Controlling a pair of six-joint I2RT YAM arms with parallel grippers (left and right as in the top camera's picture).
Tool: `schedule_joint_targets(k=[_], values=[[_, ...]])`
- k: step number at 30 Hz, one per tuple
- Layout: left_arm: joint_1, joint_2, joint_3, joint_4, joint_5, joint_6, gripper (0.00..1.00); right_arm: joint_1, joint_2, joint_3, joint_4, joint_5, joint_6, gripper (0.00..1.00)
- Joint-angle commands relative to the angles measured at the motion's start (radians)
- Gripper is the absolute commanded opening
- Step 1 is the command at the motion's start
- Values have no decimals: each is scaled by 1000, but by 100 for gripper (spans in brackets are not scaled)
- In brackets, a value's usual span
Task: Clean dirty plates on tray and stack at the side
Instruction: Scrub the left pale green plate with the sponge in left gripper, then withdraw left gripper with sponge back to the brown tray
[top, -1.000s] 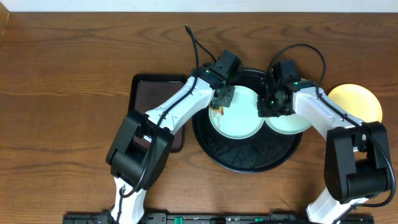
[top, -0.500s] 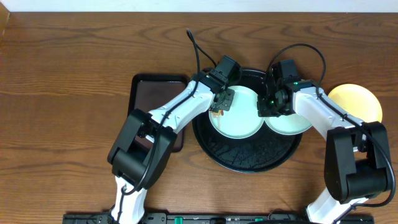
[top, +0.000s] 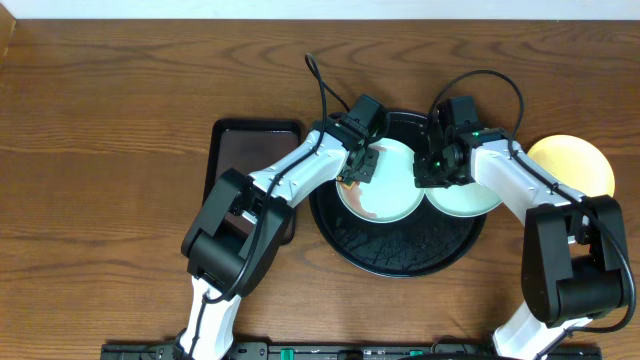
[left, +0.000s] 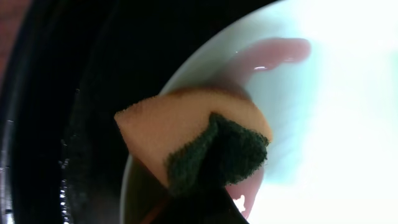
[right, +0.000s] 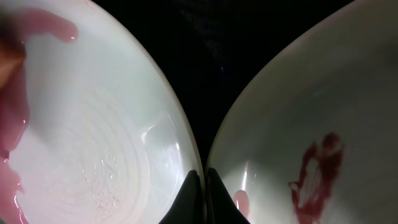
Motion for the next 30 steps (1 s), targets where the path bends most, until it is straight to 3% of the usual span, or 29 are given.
schedule_joint_targets(k=[1, 13, 20, 25, 30], values=[[-31, 63, -18, -39, 122, -13, 8, 20, 12, 14, 1, -9, -1, 1], [-51, 56, -11, -41, 375, -50, 7, 20, 12, 14, 0, -9, -8, 1], [-14, -92, 43, -39, 446, -61, 7, 20, 12, 14, 1, -9, -8, 1], [45, -275, 49, -59, 428, -62, 8, 20, 12, 14, 0, -9, -8, 1], [138, -427, 49, -213, 153, -62, 8, 20, 12, 14, 0, -9, -8, 1]])
